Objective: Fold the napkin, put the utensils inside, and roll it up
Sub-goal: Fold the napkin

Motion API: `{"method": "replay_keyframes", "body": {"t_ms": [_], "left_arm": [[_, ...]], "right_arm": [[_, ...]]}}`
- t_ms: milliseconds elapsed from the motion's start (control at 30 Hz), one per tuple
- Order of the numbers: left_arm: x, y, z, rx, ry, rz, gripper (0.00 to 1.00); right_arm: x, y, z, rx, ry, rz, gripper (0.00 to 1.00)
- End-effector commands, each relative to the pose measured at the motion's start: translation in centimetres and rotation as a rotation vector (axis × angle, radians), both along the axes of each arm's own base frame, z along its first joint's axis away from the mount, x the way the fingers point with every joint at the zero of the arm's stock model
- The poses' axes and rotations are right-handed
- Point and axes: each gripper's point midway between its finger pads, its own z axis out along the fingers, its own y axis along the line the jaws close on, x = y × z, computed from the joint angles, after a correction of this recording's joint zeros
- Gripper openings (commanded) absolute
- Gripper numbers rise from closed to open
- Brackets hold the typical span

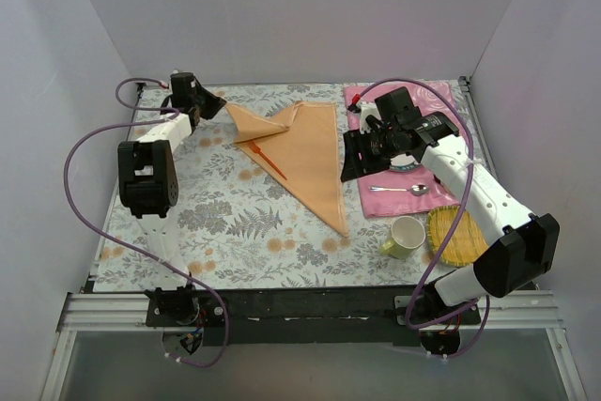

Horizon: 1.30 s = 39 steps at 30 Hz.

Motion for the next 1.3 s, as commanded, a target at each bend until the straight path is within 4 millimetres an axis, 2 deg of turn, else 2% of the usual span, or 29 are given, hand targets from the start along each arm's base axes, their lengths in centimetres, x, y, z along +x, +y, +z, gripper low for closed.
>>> {"method": "replay_keyframes", "body": {"t_ms": [0,133,167,333,467,533,567,600,633,700,733,767,800,833,900,933,967,1067,1100,1233,1267], "left_arm": [[2.0,4.9,2.3,0.044,-0.068,0.074,0.02],[3.5,6.0,2.6,0.051,-0.093,0.077,0.02],[3.8,6.0,1.9,0.045,-0.082,0.076,0.02],[4.5,4.8,2.6,-0.016,-0.109,0.033,0.02],[3.8,2.9,2.6,-0.037,-0.101,-0.013,0.02],[3.2,1.8,4.2,-0.046,-0.141,-0.036,0.02],[2.9,1.5,4.3,-0.043,-0.143,-0.037,0.02],[2.1,0.7,3.6,-0.043,-0.124,-0.046,0.02],[1.7,0.2,5.4,-0.037,-0.164,-0.054,0.02],[1.0,0.1,5.5,-0.022,-0.167,-0.035,0.02],[1.1,0.5,7.2,-0.016,-0.218,-0.014,0.02],[1.4,1.4,7.5,-0.002,-0.230,0.031,0.02],[2.0,2.5,8.7,0.006,-0.261,0.060,0.02],[2.9,3.0,8.1,0.007,-0.255,0.069,0.02],[4.1,3.9,8.3,0.014,-0.267,0.067,0.02],[5.1,4.0,9.7,0.020,-0.304,0.065,0.02],[5.6,4.1,8.6,0.026,-0.294,0.061,0.02],[7.0,4.1,9.4,0.047,-0.326,0.045,0.02],[7.5,4.0,8.2,0.055,-0.305,0.033,0.02],[7.4,3.4,7.7,0.048,-0.286,-0.008,0.02],[7.0,3.2,7.0,0.047,-0.270,-0.013,0.02]], "right_arm": [[-0.1,-0.5,1.8,0.008,-0.036,-0.019,0.58],[-0.3,-0.8,1.7,0.002,-0.031,-0.026,0.58],[-0.3,-0.8,1.7,0.002,-0.027,-0.028,0.58],[-0.1,-0.7,1.6,0.001,-0.024,-0.028,0.58],[0.0,-0.4,1.5,0.012,-0.018,-0.022,0.58],[0.1,-0.3,1.3,0.014,-0.013,-0.019,0.58],[0.1,-0.3,1.3,0.013,-0.014,-0.018,0.58],[0.1,-0.2,1.2,0.014,-0.012,-0.017,0.58],[0.1,-0.2,1.2,0.014,-0.012,-0.017,0.58],[0.1,-0.2,1.0,0.015,-0.007,-0.015,0.58],[0.1,-0.2,1.0,0.015,-0.006,-0.014,0.58],[0.0,-0.2,1.0,0.015,-0.004,-0.009,0.58],[-0.1,-0.2,1.0,0.014,0.001,-0.008,0.58],[-0.2,-0.3,1.0,0.013,-0.001,-0.008,0.58],[-0.3,-0.3,0.9,0.009,0.005,0.002,0.58],[-0.5,-0.4,0.7,0.005,0.013,0.002,0.58],[-0.5,-0.4,0.7,0.005,0.013,0.000,0.58],[-0.6,-0.4,0.8,0.010,0.016,-0.001,0.58],[-0.7,-0.4,0.9,0.016,0.018,-0.002,0.58],[-0.6,-0.4,1.0,0.014,0.012,-0.008,0.58],[-0.7,-0.5,0.8,0.010,0.015,-0.009,0.58]]}}
